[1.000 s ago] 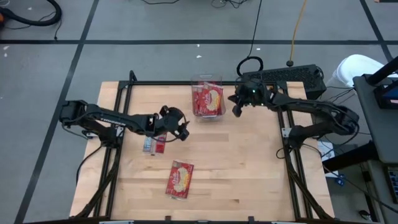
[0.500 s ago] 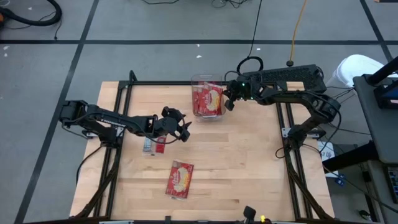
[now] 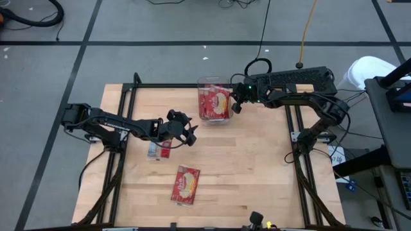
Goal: Sort popcorn bags into baskets
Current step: Put the red popcorn pack into the transparent bin
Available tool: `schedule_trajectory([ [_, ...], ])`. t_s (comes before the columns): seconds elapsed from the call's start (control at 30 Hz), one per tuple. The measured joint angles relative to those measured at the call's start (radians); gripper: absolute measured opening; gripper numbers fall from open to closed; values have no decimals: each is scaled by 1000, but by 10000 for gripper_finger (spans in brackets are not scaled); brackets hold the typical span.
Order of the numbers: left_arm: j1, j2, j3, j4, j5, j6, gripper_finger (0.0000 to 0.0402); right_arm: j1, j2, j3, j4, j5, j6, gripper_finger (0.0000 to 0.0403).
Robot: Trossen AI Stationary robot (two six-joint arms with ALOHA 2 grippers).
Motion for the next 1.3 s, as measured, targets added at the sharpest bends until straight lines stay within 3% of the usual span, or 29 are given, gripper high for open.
schedule_trajectory([
  [0.47,-2,0,1,-13,0,-4,227,15,-25,0,82,-4,38,0],
  [0.67,-3,-3,1,-155,0,-92,227,93,-230,-14,20,-108,167,0],
  [0.87,-23,-3,1,-364,0,-253,227,284,-414,-136,61,-100,214,0],
  [0.97,-41,-3,1,-449,0,-359,227,408,-444,-231,131,-17,278,0],
  [1.13,-93,0,1,-544,8,-504,227,635,-408,-382,291,219,362,0],
  [1.3,-182,0,1,-524,9,-542,227,820,-341,-422,354,346,388,0],
])
